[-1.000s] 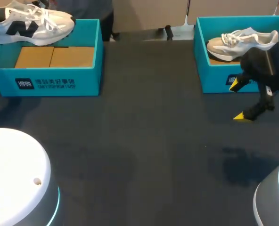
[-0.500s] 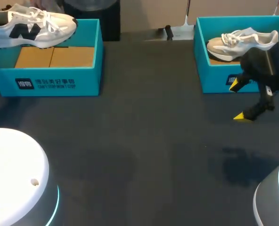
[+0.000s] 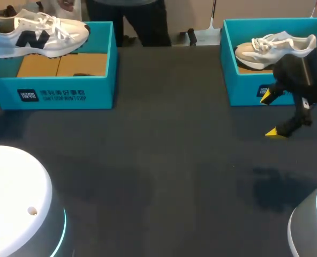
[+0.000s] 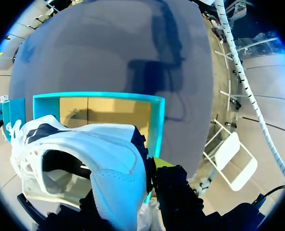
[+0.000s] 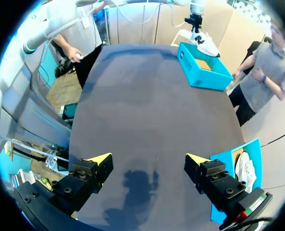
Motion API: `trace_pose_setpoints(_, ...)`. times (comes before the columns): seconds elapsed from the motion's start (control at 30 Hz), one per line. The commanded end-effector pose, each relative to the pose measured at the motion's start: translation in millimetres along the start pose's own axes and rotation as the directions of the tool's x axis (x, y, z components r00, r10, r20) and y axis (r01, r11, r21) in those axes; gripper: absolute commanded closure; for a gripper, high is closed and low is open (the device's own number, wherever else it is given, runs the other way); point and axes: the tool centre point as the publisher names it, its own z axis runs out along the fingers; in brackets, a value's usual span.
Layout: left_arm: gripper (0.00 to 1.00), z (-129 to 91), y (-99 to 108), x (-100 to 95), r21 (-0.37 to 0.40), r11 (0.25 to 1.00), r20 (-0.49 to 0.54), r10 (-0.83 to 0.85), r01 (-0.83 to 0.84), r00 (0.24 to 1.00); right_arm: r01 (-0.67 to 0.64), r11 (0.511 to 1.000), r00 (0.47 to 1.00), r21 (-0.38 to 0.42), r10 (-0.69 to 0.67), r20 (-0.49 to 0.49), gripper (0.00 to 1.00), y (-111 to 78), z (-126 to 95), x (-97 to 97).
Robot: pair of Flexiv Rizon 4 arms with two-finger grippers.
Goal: Take the shoe out of the shoebox, open the shoe tongue, remove and reinsert the insole, then place the shoe into the shoebox
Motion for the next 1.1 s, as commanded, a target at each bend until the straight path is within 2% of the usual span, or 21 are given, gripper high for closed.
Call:
trace_pose_setpoints(0.03,1.0,8,-1,0.3,0.007,1.0,0.02,0.003,-0.003,1.0,-0.001,1.0,1.0,0.004,0.001,-0.003,0.0,1.2,1,-1.9)
trace_pose_setpoints(0.37,1.0,32,1,-16.3,0.002,1.0,0.018,-0.012,0.012,1.0,-0.001,1.0,1.0,0.004,0.001,-0.003,0.0,1.2,1,-1.9)
trace_pose_setpoints(0.43,1.0,36,2,-18.8,-0.029,0.999,0.025,-0.019,0.02,1.0,-0.001,1.0,1.0,0.004,0.001,-0.003,0.0,1.2,1,-1.9)
trace_pose_setpoints(0.67,1.0,60,-3,-20.7,0.013,1.0,0.015,0.004,-0.005,1.0,-0.001,1.0,1.0,0.004,0.001,-0.003,0.0,1.2,1,-1.9)
trace_pose_setpoints(0.93,1.0,75,-12,-26.9,0.024,1.0,-0.004,0.004,-0.004,1.0,-0.001,1.0,1.0,0.004,0.001,-0.003,0.0,1.2,1,-1.9)
trace_pose_setpoints(1.1,1.0,84,-11,-25.9,0.038,0.999,-0.008,-0.002,0.002,1.0,-0.001,1.0,1.0,0.004,0.001,-0.003,0.0,1.2,1,-1.9)
